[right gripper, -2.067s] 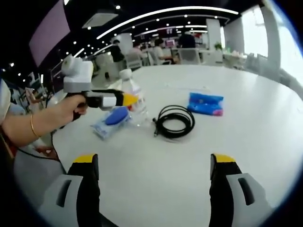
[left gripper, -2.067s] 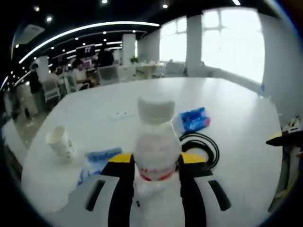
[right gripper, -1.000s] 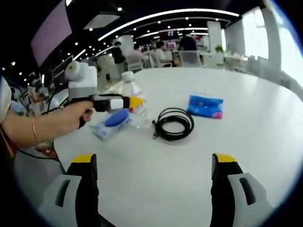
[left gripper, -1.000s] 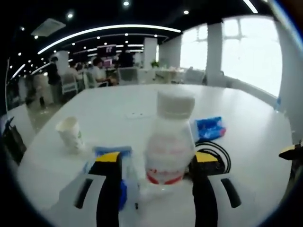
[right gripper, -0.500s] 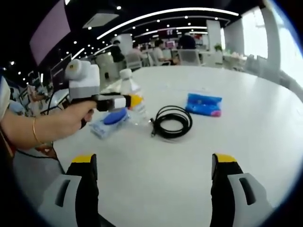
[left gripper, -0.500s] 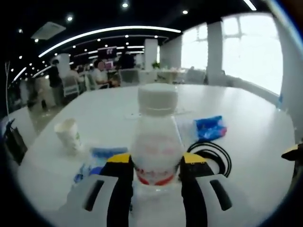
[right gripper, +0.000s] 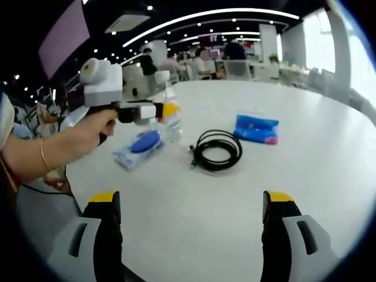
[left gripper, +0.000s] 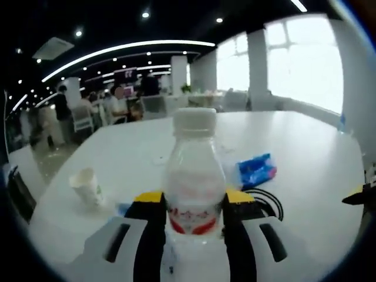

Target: Arrange the tabletop items into an orderly group along one side of the table until the central work area is clear of visible clutter.

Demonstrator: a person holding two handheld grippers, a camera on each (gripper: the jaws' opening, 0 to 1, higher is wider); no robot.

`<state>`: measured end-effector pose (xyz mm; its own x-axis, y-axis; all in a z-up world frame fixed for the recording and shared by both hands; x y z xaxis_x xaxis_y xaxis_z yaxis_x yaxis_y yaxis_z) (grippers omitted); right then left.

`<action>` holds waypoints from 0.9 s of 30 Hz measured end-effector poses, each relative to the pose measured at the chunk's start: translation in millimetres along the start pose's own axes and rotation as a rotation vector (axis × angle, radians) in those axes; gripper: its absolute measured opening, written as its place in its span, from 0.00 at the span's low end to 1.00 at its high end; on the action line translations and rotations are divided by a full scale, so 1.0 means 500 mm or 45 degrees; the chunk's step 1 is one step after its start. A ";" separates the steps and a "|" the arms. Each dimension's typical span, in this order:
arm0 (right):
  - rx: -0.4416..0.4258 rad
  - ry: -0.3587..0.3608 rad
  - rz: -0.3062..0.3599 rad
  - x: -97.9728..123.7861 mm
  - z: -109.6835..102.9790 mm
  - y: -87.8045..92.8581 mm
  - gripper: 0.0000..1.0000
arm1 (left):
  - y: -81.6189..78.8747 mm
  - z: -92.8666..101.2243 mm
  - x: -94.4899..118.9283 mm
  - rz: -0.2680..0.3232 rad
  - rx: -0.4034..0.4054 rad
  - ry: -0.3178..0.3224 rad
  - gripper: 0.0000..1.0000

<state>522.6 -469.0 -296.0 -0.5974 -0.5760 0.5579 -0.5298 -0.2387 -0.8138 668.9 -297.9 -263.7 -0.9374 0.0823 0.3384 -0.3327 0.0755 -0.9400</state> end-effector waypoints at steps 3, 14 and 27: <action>-0.002 0.000 0.004 0.000 0.000 -0.001 0.99 | -0.022 -0.010 0.005 0.026 -0.011 -0.009 0.35; -0.006 0.010 -0.006 0.002 0.001 0.002 0.99 | -0.086 -0.059 0.024 0.082 -0.019 -0.020 0.35; 0.003 -0.007 -0.024 -0.005 -0.007 0.005 0.99 | -0.124 -0.144 0.046 0.112 -0.010 -0.079 0.35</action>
<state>520.7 -465.1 -298.9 -0.5838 -0.5759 0.5723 -0.5394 -0.2517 -0.8035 675.2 -229.1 -194.4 -0.9677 0.0274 0.2507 -0.2480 0.0782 -0.9656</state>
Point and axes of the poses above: the point that each gripper's makers call its tool centre point, and the gripper's own axes: x roughly backward along the fingers, z roughly to its right, y roughly out of its underside, the point moved 1 cm from there along x, roughly backward along the fingers, and after that the axes turned 4 degrees about -y, right-handed, at the moved point
